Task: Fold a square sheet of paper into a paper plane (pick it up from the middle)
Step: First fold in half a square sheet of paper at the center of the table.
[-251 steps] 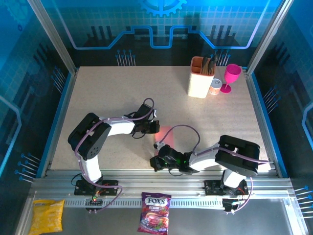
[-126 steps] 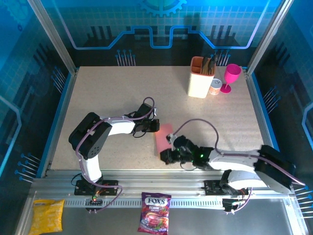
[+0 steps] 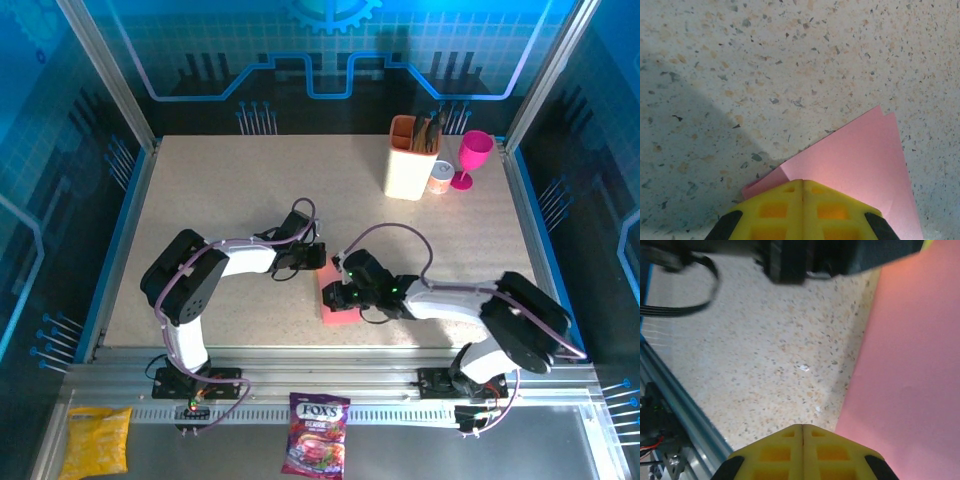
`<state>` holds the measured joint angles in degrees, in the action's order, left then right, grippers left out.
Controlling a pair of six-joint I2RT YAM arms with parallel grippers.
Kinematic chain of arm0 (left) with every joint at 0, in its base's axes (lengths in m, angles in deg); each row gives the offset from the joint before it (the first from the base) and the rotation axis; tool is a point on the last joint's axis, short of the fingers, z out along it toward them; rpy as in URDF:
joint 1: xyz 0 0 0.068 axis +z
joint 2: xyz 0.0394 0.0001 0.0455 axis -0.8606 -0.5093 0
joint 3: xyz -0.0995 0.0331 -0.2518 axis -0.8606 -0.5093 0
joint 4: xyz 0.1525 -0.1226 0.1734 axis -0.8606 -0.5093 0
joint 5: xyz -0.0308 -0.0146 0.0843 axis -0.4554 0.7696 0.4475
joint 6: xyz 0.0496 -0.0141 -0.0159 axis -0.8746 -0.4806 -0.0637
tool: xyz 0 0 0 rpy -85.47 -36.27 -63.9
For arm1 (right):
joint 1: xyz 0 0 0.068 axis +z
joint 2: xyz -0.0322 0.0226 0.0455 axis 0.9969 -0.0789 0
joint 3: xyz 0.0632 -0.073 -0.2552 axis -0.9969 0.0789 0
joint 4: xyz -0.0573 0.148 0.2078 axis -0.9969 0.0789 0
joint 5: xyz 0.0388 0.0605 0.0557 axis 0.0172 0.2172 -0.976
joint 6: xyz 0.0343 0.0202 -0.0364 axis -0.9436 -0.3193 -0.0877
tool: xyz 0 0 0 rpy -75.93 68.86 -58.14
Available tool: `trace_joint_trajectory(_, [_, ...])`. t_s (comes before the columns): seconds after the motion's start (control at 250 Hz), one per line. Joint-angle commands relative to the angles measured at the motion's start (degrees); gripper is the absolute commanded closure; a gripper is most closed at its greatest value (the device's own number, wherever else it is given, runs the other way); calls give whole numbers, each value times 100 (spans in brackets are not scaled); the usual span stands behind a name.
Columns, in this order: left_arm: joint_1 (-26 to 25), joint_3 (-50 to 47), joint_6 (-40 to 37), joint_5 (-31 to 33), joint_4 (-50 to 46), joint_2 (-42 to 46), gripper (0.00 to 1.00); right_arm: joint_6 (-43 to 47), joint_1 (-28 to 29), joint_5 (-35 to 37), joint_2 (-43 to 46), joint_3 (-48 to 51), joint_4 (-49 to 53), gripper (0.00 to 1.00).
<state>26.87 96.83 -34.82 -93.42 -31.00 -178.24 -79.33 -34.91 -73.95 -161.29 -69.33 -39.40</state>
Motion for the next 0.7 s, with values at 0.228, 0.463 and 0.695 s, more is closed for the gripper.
trace_joint_trajectory(0.228, [62,-15,89,104,-150,99,100,-828,74,65,-957,636,-740,100])
trace_joint_trajectory(0.463, [350,339,87,131,-221,-132,100,-1285,103,272,-1239,1146,-726,100])
trace_joint_trajectory(0.695, [609,751,31,253,-387,-438,100,-1462,229,272,-1527,1138,-864,100])
